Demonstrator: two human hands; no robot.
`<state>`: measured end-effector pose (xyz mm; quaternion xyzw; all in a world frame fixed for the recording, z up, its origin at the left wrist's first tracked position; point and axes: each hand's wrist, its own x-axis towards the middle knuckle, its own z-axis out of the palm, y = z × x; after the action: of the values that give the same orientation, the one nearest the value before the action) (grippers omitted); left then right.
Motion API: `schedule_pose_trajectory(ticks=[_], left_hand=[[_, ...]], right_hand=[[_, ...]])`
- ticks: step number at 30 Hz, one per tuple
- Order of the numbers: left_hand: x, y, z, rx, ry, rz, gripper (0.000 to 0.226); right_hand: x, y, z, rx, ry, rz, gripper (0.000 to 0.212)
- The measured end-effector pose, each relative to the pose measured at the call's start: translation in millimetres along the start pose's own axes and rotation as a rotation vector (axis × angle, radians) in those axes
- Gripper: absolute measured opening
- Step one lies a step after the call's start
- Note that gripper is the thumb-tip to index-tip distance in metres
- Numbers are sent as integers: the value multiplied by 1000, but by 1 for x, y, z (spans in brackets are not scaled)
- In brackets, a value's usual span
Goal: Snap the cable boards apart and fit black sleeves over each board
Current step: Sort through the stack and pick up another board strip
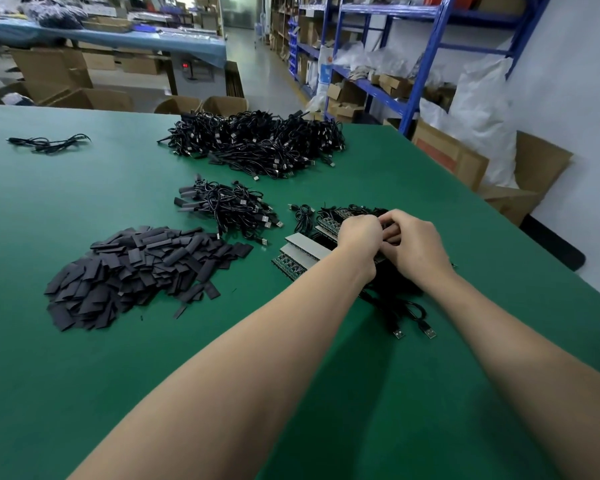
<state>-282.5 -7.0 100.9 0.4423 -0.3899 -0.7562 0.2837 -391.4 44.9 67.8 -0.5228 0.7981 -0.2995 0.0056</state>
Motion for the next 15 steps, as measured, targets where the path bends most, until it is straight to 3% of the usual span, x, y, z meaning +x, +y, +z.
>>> schedule_pose_trajectory(ticks=[5, 9, 13, 15], left_hand=[[-1, -4, 10, -64, 37, 36, 50], [1, -4, 14, -18, 81, 35, 40], [9, 5, 23, 82, 90, 21, 21], [15, 11, 29, 208, 79, 52, 23]], right_hand=[[-2, 0, -1, 41, 58, -14, 31], [-6, -1, -3, 81, 120, -2, 18], [-9, 0, -6, 120, 184, -9, 18], [-10, 2, -7, 137, 219, -6, 19]])
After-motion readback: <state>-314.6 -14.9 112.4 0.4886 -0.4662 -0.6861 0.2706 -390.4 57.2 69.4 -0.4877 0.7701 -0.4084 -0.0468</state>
